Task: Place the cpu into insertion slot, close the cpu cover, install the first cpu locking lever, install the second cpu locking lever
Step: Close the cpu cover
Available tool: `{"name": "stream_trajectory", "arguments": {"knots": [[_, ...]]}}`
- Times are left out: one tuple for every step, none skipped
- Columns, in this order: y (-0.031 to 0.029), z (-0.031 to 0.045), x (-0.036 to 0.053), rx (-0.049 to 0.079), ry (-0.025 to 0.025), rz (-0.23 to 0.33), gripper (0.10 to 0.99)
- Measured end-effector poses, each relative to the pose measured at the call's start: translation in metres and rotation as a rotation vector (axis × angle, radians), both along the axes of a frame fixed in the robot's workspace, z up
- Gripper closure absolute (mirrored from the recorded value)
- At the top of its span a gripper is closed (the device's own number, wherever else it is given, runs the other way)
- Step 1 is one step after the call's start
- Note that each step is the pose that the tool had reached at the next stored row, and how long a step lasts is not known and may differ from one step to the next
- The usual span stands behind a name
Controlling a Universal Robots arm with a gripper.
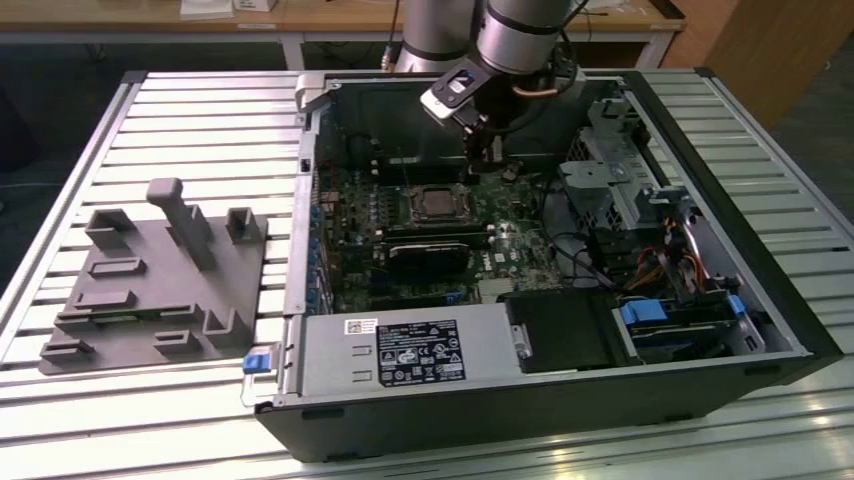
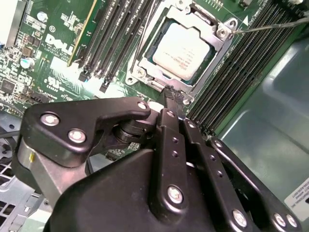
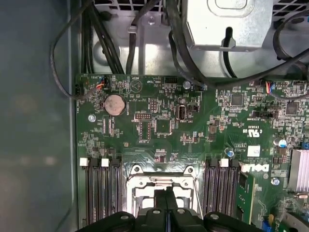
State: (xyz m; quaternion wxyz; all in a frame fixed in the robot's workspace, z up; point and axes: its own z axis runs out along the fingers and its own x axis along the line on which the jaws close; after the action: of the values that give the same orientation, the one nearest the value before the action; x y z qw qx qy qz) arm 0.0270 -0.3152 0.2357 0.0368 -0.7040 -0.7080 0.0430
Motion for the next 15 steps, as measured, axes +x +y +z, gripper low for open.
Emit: {"name": "stream_trajectory", "arguments": {"knots": [[0.0,-0.0001,-0.0012,0.0,-0.0064,0.001,0.98],[0.0,-0.0003,-0.0023,0.0,-0.0136,0.001,0.98],[0.0,-0.0005,-0.0035,0.0,-0.021,0.002,0.98],[0.0,-0.0008,-0.0046,0.0,-0.0273,0.003,0.98],[0.0,-0.001,-0.0056,0.0,-0.0313,0.004,0.98],[0.0,-0.0013,-0.0064,0.0,-0.034,0.006,0.98],[0.0,-0.0015,-0.0072,0.0,-0.0365,0.008,0.98],[0.0,-0.0018,-0.008,0.0,-0.039,0.011,0.98],[0.0,-0.0023,-0.0087,0.0,-0.0418,0.014,0.98],[0.0,-0.0031,-0.0093,0.0,-0.0444,0.017,0.98],[0.0,-0.004,-0.0098,0.001,-0.0468,0.02,0.98],[0.0,-0.0048,-0.0104,0.002,-0.0486,0.024,0.98],[0.0,-0.0056,-0.011,0.004,-0.0502,0.027,0.98],[0.0,-0.0063,-0.0117,0.006,-0.052,0.03,0.98],[0.0,-0.007,-0.0124,0.008,-0.0542,0.033,0.98]]}}
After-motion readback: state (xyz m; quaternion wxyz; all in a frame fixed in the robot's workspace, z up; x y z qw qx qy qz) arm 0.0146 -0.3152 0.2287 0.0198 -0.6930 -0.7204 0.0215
